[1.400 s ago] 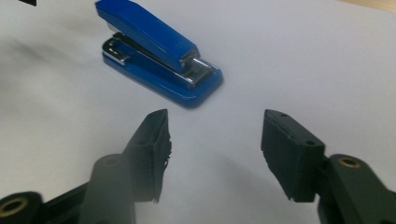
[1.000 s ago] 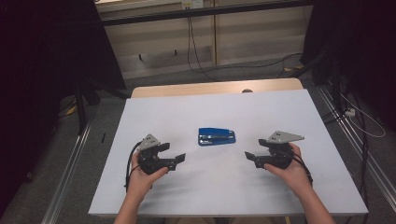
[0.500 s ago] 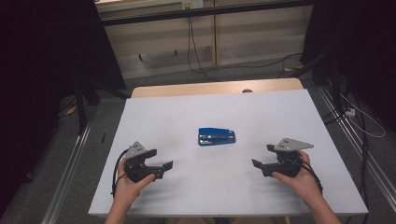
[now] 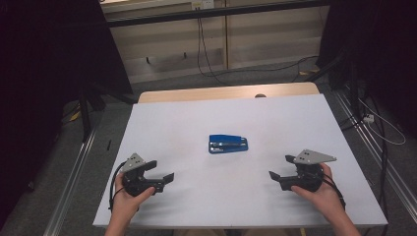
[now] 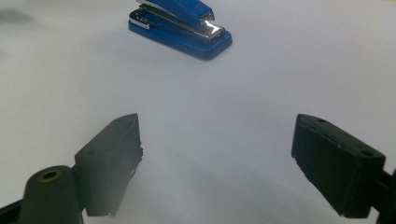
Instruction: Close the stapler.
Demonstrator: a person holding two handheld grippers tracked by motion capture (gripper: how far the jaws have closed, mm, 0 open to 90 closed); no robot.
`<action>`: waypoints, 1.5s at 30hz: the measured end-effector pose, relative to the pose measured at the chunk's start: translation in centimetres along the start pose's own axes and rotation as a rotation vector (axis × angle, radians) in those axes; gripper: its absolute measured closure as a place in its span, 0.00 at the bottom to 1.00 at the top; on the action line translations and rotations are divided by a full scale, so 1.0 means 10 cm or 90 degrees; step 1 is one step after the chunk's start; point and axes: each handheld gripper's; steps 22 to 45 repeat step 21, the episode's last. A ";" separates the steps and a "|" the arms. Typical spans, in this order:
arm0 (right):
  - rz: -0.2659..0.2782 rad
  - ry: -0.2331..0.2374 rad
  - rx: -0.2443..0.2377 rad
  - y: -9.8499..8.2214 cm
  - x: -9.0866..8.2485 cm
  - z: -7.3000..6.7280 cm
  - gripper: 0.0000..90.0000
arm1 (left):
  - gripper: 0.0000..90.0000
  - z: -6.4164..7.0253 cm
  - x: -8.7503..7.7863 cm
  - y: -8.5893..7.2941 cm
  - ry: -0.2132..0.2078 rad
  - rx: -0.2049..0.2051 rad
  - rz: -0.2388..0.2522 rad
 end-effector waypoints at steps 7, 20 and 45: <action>0.003 -0.004 -0.007 -0.02 -0.05 -0.03 0.17 | 0.12 -0.02 -0.05 -0.06 0.009 0.004 -0.006; 0.016 0.000 -0.004 -0.08 -0.11 -0.05 0.16 | 0.12 -0.05 -0.08 -0.08 0.014 -0.005 0.007; 0.017 -0.001 -0.001 -0.08 -0.11 -0.05 0.16 | 0.12 -0.05 -0.08 -0.08 0.012 -0.004 0.007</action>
Point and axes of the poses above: each handheld gripper's, and its own axes: x roughly forward along the jaws, y roughly out of its top, z roughly to its right, and after that the axes turned 13 degrees about -x, right-handed
